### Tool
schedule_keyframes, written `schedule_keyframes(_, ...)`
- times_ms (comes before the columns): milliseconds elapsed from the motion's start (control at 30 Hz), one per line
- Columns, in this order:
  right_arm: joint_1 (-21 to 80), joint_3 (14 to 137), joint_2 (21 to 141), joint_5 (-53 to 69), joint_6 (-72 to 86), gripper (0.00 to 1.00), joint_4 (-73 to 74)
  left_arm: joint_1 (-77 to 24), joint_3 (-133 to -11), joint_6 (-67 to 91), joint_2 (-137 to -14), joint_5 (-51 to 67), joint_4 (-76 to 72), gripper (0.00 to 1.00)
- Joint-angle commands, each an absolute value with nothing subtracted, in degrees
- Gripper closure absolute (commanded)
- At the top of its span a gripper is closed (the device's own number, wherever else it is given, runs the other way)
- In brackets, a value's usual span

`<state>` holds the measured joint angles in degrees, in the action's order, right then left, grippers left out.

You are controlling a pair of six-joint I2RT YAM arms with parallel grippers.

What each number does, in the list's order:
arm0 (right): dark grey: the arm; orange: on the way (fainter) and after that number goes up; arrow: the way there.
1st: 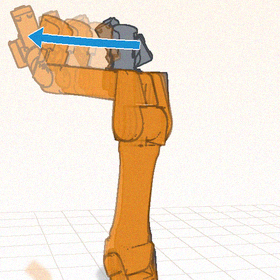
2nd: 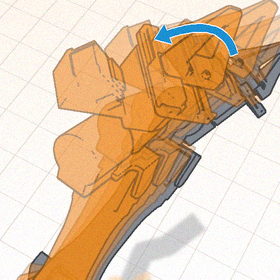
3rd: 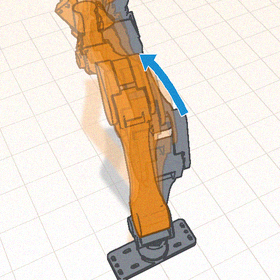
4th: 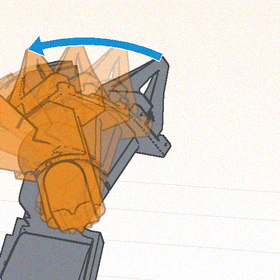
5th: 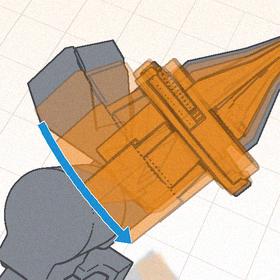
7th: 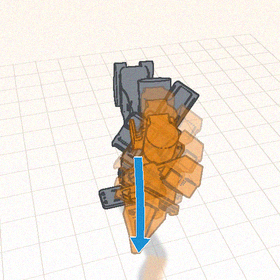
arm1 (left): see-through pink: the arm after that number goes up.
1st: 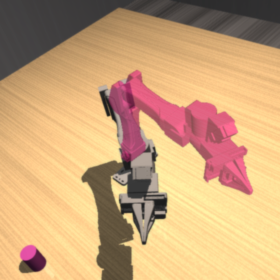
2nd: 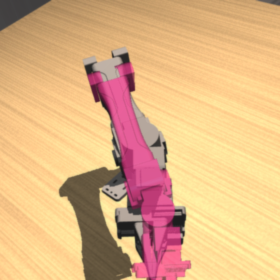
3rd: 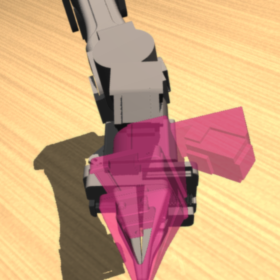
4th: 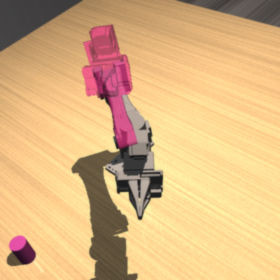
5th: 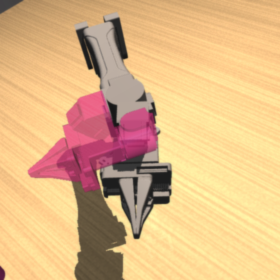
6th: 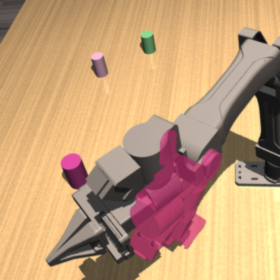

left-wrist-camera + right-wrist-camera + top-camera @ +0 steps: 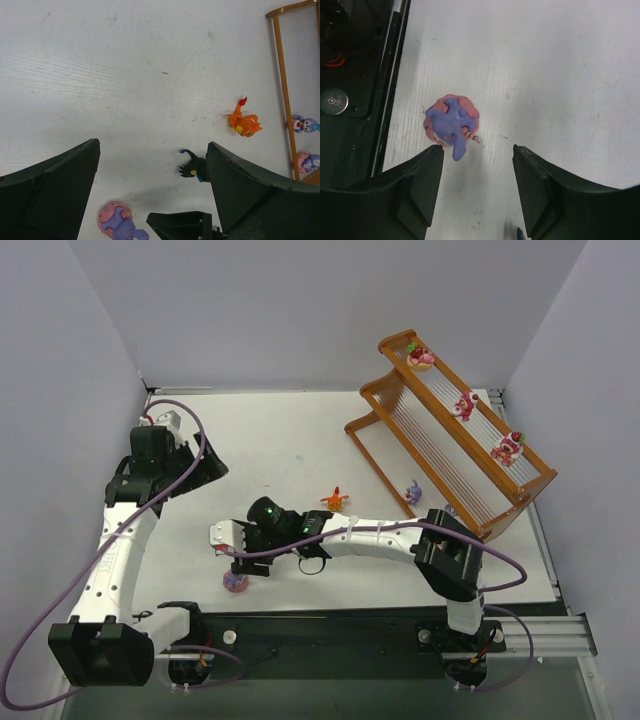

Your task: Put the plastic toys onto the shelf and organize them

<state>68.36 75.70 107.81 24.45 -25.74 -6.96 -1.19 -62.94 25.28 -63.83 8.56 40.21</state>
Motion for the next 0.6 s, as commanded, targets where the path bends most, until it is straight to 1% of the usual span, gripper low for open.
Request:
schedule_keyframes(0,68.7,80.3,109.9,26.9,-30.0,0.42,-9.5,-0.4,-63.9,26.3,-64.2,12.7,38.5,0.03)
schedule_keyframes(67,68.8,81.4,110.7,27.6,-30.2,0.43,-8.2,1.6,-64.0,26.5,-64.8,13.3,38.3,0.03)
schedule_keyframes(200,69.2,82.6,112.0,28.3,-30.4,0.48,-6.9,1.9,-64.3,26.5,-65.5,13.5,38.2,0.03)
schedule_keyframes(367,69.8,82.6,112.2,28.5,-31.5,0.51,-5.1,2.4,-64.2,26.9,-65.8,14.2,37.5,0.03)
schedule_keyframes(433,70.0,82.2,111.9,28.2,-31.9,0.53,-4.4,2.6,-63.8,26.9,-65.7,14.2,37.5,0.03)
schedule_keyframes(567,70.0,79.2,109.4,26.6,-31.0,0.53,-7.0,3.1,-62.3,27.1,-64.8,14.3,37.1,0.03)
